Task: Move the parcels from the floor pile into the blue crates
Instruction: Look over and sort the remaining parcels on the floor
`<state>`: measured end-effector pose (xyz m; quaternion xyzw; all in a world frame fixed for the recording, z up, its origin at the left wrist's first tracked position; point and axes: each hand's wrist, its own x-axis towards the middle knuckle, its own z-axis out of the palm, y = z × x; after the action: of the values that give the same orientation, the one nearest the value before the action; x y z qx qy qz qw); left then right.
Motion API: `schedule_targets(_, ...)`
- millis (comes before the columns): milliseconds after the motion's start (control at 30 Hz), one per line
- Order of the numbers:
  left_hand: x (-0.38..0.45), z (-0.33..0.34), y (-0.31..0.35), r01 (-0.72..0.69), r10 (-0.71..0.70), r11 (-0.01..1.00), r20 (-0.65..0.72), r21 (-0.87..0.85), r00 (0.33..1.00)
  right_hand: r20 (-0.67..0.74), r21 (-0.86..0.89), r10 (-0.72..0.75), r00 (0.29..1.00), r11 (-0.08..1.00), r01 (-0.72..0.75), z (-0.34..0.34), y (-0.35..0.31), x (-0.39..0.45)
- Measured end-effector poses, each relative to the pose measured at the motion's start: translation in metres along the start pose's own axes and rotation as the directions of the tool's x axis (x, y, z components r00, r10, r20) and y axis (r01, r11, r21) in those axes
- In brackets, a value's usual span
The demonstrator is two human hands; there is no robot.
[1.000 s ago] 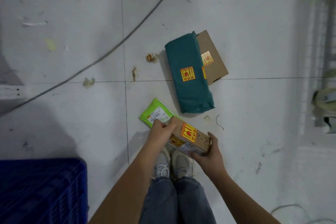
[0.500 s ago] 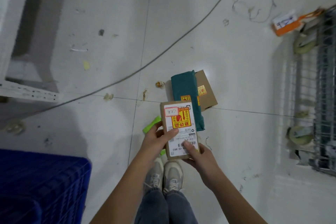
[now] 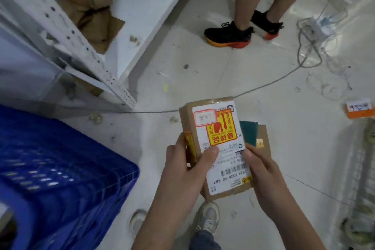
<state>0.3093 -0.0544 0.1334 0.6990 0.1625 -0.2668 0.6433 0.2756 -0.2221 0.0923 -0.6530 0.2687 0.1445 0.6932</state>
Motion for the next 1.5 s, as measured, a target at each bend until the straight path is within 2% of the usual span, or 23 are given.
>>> schedule_targets(133, -0.054, -0.06, 0.04, -0.1, 0.106, 0.994, -0.161, 0.047, 0.981, 0.147, -0.083, -0.075, 0.986, 0.993, 0.088, 0.055, -0.043, -0.023)
schedule_targets(267, -0.091, -0.134, 0.053, -0.055, 0.05, 0.998, -0.273, -0.01, 0.961, 0.29, -0.156, -0.158, 0.944, 0.965, 0.21, 0.13, -0.08, -0.046)
schedule_targets(367, -0.115, -0.197, 0.05, -0.084, 0.043, 0.991, -0.348, -0.105, 0.937, 0.428, -0.181, -0.213, 0.878, 0.932, 0.314, 0.192, -0.1, -0.062)
schedule_targets(500, -0.143, -0.275, 0.033, -0.091, -0.005, 0.978, -0.458, -0.189, 0.889, 0.629, -0.254, -0.136, 0.765, 0.895, 0.368, 0.277, -0.107, -0.074)
schedule_targets(633, -0.151, -0.333, -0.011, -0.02, -0.142, 0.949, -0.484, -0.314, 0.863, 0.727, -0.429, 0.033, 0.686, 0.802, 0.416, 0.347, -0.093, -0.075)
schedule_targets(700, -0.146, -0.35, -0.038, 0.044, -0.228, 0.928, -0.471, -0.37, 0.852, 0.729, -0.52, 0.123, 0.673, 0.739, 0.429, 0.374, -0.08, -0.07)
schedule_targets(767, -0.136, -0.357, -0.066, 0.091, -0.305, 0.899, -0.465, -0.428, 0.831, 0.674, -0.635, 0.215, 0.707, 0.658, 0.406, 0.395, -0.063, -0.061)
schedule_targets(833, -0.124, -0.355, -0.09, 0.128, -0.369, 0.865, -0.442, -0.485, 0.818, 0.602, -0.764, 0.321, 0.731, 0.497, 0.411, 0.411, -0.044, -0.051)
schedule_targets(933, -0.109, -0.343, -0.124, 0.287, -0.474, 0.839, -0.363, -0.462, 0.802, 0.57, -0.82, 0.481, 0.666, 0.279, 0.5, 0.426, -0.01, -0.043)
schedule_targets(1033, -0.1, -0.332, -0.149, 0.435, -0.566, 0.808, -0.319, -0.398, 0.76, 0.514, -0.835, 0.555, 0.654, 0.149, 0.53, 0.43, 0.024, -0.041)
schedule_targets(1200, -0.079, -0.324, -0.168, 0.569, -0.686, 0.713, -0.243, -0.409, 0.686, 0.419, -0.871, 0.602, 0.68, 0.054, 0.489, 0.43, 0.059, -0.032)
schedule_targets(1333, -0.058, -0.324, -0.181, 0.605, -0.747, 0.657, -0.284, -0.45, 0.601, 0.408, -0.832, 0.565, 0.717, -0.094, 0.547, 0.441, 0.076, -0.018)
schedule_targets(1500, -0.05, -0.325, -0.206, 0.56, -0.736, 0.662, -0.291, -0.498, 0.611, 0.441, -0.736, 0.479, 0.759, -0.291, 0.611, 0.45, 0.09, -0.005)
